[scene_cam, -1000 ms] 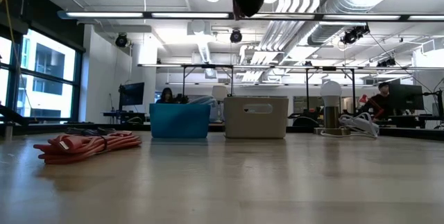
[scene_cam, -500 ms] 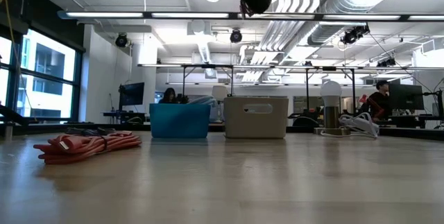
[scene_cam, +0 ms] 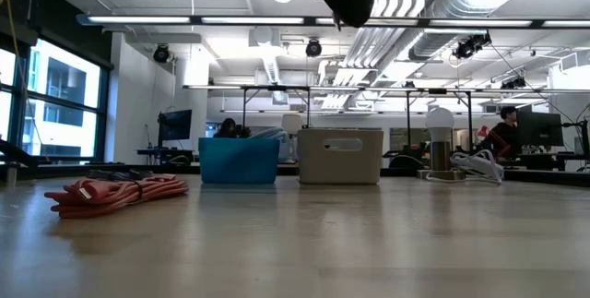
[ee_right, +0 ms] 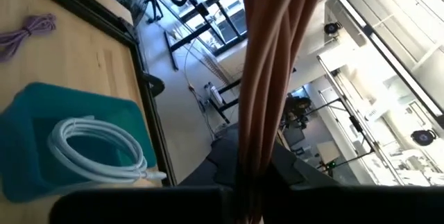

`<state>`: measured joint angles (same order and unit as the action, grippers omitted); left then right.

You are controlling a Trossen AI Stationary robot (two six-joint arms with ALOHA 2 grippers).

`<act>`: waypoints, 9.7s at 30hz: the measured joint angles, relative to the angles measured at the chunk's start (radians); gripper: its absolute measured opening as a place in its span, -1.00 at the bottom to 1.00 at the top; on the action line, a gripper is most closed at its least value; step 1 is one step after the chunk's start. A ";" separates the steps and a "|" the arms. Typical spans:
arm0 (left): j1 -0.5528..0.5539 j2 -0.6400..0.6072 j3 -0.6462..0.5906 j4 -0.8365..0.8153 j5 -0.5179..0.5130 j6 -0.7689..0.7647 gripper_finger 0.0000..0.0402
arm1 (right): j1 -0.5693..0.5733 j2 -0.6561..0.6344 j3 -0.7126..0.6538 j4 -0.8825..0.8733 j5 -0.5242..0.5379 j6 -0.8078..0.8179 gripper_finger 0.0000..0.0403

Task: Pick & Place USB Port
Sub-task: Put the brown charger cable into the gray bin, then put the bottom red charger cable into the gray bin

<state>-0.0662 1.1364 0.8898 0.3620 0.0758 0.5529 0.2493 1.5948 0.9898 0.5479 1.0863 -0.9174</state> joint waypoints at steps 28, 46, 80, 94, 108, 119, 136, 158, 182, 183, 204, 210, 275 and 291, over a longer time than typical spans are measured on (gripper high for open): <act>0.000 -0.048 -0.001 -0.313 0.072 0.003 -0.64 | -0.621 -0.226 -0.006 -0.604 -0.999 0.754 -0.91; 0.000 -0.048 -0.001 -0.346 0.045 0.000 -0.64 | -0.677 -0.071 -0.005 -0.605 -1.154 0.964 -0.91; 0.000 -0.047 -0.001 -0.440 0.047 -0.079 -0.64 | -0.674 0.030 -0.005 -0.687 -1.210 1.599 -0.79; 0.000 -0.047 -0.001 -0.448 0.045 -0.078 -0.64 | -0.674 0.028 -0.005 -0.682 -1.261 1.540 -0.22; 0.000 -0.047 -0.001 -0.501 0.046 -0.065 -0.64 | -0.599 -0.144 -0.005 -0.678 -1.719 1.299 -0.20; 0.000 -0.047 -0.001 -0.500 0.045 -0.050 -0.64 | -0.261 -0.426 -0.005 -0.754 -1.551 1.026 -0.22; 0.000 -0.047 -0.001 -0.523 0.036 -0.052 -0.64 | 0.209 -0.436 -0.005 -1.227 -0.946 1.097 -0.29; 0.000 -0.013 -0.001 -0.479 -0.113 -0.122 -0.64 | 0.313 -0.376 -0.153 -1.273 -1.092 1.127 -0.25; -0.021 0.154 0.000 -0.304 -0.126 -0.263 -0.64 | 0.454 -0.165 -0.200 -1.233 -1.155 1.052 0.07; -0.031 0.154 0.000 -0.305 -0.136 -0.263 -0.64 | 0.454 -0.160 -0.198 -1.235 -1.163 1.046 0.07; -0.214 0.154 -0.001 -0.303 -0.377 -0.293 -0.64 | 0.516 -0.043 0.002 -1.227 -1.109 0.936 0.07; -0.225 0.154 -0.001 -0.300 -0.383 -0.311 -0.64 | 0.518 0.037 0.060 -1.275 -1.120 0.936 0.07; -0.519 0.228 -0.001 -0.213 -0.669 -0.413 -0.64 | 0.515 0.197 -0.052 -0.957 -1.270 1.013 -0.07; -0.517 0.238 -0.001 -0.204 -0.670 -0.402 -0.64 | 0.500 0.153 -0.058 -0.894 -1.063 1.051 -0.92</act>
<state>-0.5831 1.3746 0.8886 0.1576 -0.5945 0.1513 0.7496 1.7476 0.9314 -0.3463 0.0234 0.1337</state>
